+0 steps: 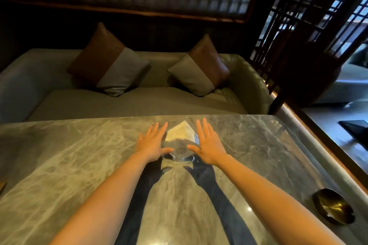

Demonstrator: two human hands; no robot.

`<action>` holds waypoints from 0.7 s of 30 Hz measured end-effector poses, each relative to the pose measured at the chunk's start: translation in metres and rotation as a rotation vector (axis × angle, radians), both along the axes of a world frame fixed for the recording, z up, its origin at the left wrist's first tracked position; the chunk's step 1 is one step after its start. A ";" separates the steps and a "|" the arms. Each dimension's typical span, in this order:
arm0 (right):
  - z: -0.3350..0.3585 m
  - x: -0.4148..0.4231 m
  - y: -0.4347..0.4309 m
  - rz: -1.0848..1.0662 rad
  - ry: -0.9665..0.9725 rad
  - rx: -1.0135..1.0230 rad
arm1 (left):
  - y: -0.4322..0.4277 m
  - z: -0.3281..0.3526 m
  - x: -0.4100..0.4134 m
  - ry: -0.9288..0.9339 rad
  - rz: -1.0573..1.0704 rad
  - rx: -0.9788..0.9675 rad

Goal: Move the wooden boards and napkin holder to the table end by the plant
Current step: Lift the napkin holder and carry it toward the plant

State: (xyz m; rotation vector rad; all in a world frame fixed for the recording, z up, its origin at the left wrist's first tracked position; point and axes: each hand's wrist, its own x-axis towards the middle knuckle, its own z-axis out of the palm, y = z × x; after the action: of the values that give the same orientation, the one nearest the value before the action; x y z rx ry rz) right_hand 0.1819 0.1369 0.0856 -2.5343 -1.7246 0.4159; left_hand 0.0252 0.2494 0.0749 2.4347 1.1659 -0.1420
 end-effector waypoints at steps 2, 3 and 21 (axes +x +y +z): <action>-0.008 0.011 -0.001 0.015 0.019 -0.018 | 0.002 -0.004 0.013 -0.003 0.004 -0.024; -0.011 0.016 -0.001 0.020 0.040 -0.028 | 0.003 -0.006 0.018 -0.009 0.004 -0.037; -0.034 0.003 0.006 -0.125 0.400 0.072 | -0.007 -0.019 0.017 -0.135 0.073 -0.007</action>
State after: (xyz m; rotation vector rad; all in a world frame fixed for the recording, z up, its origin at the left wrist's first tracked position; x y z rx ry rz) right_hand 0.1845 0.1427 0.0519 -2.2922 -1.4021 0.7734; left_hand 0.0424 0.2422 0.0561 2.3524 1.1890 0.0402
